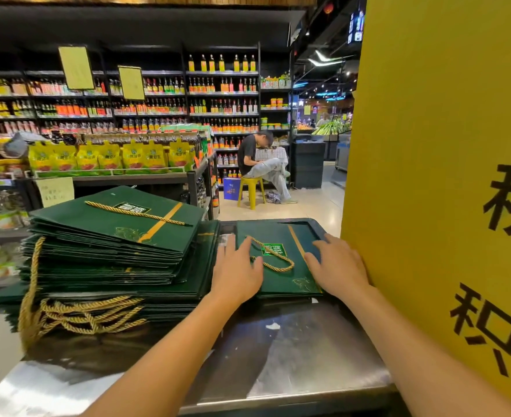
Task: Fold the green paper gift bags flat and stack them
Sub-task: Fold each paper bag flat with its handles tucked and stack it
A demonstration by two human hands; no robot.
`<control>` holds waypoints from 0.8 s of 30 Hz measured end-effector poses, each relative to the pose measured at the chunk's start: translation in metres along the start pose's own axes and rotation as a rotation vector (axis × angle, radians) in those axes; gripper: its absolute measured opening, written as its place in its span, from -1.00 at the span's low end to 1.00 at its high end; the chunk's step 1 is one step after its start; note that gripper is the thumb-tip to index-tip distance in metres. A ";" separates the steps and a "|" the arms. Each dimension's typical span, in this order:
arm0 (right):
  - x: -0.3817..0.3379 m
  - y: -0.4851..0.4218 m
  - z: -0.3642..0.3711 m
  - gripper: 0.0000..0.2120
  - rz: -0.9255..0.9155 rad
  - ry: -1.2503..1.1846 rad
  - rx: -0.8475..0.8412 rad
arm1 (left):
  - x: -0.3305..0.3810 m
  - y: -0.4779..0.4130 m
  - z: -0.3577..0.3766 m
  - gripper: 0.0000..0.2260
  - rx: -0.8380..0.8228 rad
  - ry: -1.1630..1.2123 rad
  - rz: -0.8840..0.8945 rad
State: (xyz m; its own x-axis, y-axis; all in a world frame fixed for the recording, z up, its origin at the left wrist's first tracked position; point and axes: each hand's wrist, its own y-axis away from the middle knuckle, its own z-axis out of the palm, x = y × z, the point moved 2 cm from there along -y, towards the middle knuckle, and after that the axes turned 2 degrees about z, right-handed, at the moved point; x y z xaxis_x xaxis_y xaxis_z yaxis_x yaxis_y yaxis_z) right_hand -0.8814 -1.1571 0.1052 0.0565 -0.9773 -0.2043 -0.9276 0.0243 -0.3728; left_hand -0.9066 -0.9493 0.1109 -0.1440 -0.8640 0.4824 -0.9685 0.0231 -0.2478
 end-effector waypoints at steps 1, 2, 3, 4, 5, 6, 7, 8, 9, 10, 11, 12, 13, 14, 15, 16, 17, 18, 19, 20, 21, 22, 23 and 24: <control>-0.003 -0.004 0.003 -0.51 -0.031 -0.035 -0.012 | 0.003 -0.005 0.002 -0.47 0.011 -0.029 0.036; -0.006 -0.008 0.007 -0.49 -0.070 -0.056 -0.041 | 0.005 -0.010 0.004 -0.48 -0.002 -0.080 0.069; -0.009 -0.012 0.011 -0.47 -0.105 -0.064 -0.085 | 0.006 -0.017 0.008 -0.49 -0.029 -0.138 0.099; -0.011 -0.015 0.015 -0.46 -0.127 -0.071 -0.144 | 0.005 -0.024 0.015 -0.49 -0.069 -0.184 0.118; -0.013 -0.017 0.019 -0.45 -0.134 -0.077 -0.210 | 0.002 -0.030 0.023 -0.49 -0.123 -0.207 0.118; -0.014 -0.019 0.023 -0.45 -0.137 -0.073 -0.270 | -0.003 -0.034 0.031 -0.48 -0.172 -0.221 0.109; -0.015 -0.019 0.027 -0.45 -0.143 -0.059 -0.315 | -0.008 -0.038 0.039 -0.48 -0.202 -0.234 0.103; -0.015 -0.019 0.030 -0.46 -0.150 -0.041 -0.348 | -0.012 -0.040 0.045 -0.46 -0.217 -0.244 0.101; -0.016 -0.018 0.032 -0.47 -0.160 -0.030 -0.367 | -0.015 -0.041 0.049 -0.41 -0.217 -0.258 0.106; -0.016 -0.017 0.033 -0.47 -0.163 -0.025 -0.380 | -0.016 -0.042 0.052 -0.34 -0.207 -0.270 0.115; -0.016 -0.016 0.034 -0.47 -0.161 -0.019 -0.390 | -0.018 -0.044 0.055 -0.27 -0.199 -0.284 0.129; -0.017 -0.016 0.034 -0.47 -0.159 -0.011 -0.393 | -0.018 -0.044 0.055 -0.20 -0.195 -0.295 0.137; -0.017 -0.017 0.033 -0.47 -0.163 0.001 -0.393 | -0.019 -0.045 0.056 -0.18 -0.192 -0.302 0.135; -0.018 -0.017 0.032 -0.48 -0.169 0.006 -0.394 | -0.019 -0.044 0.056 -0.18 -0.189 -0.304 0.131; -0.019 -0.016 0.030 -0.48 -0.176 0.009 -0.396 | -0.018 -0.042 0.053 -0.21 -0.189 -0.294 0.127; -0.020 -0.015 0.027 -0.49 -0.190 0.031 -0.384 | -0.016 -0.040 0.050 -0.26 -0.187 -0.278 0.121; -0.021 -0.014 0.025 -0.51 -0.221 0.086 -0.343 | -0.014 -0.035 0.044 -0.29 -0.186 -0.252 0.110; -0.023 -0.012 0.021 -0.54 -0.258 0.165 -0.274 | -0.010 -0.029 0.036 -0.34 -0.193 -0.231 0.096; -0.025 -0.009 0.015 -0.58 -0.282 0.221 -0.188 | -0.005 -0.022 0.023 -0.40 -0.199 -0.212 0.084; -0.028 -0.006 0.009 -0.63 -0.275 0.234 -0.117 | 0.001 -0.012 0.010 -0.47 -0.192 -0.186 0.080; -0.032 -0.002 0.003 -0.67 -0.260 0.223 -0.063 | 0.006 -0.003 -0.003 -0.54 -0.172 -0.150 0.092; -0.036 0.002 -0.002 -0.69 -0.255 0.194 -0.029 | 0.011 0.007 -0.018 -0.57 -0.139 -0.110 0.113; -0.042 0.007 -0.006 -0.69 -0.258 0.148 -0.010 | 0.015 0.018 -0.035 -0.59 -0.100 -0.076 0.136; -0.049 0.010 -0.010 -0.68 -0.254 0.057 0.000 | 0.019 0.030 -0.053 -0.61 -0.058 -0.056 0.161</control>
State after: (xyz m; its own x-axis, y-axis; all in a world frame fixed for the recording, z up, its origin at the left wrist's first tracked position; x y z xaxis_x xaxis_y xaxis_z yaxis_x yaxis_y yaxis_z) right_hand -0.8971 -1.1113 0.1208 0.2662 -0.9625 -0.0526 -0.8862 -0.2230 -0.4060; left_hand -0.9493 -0.9383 0.1576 -0.2880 -0.8734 0.3928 -0.9442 0.1906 -0.2686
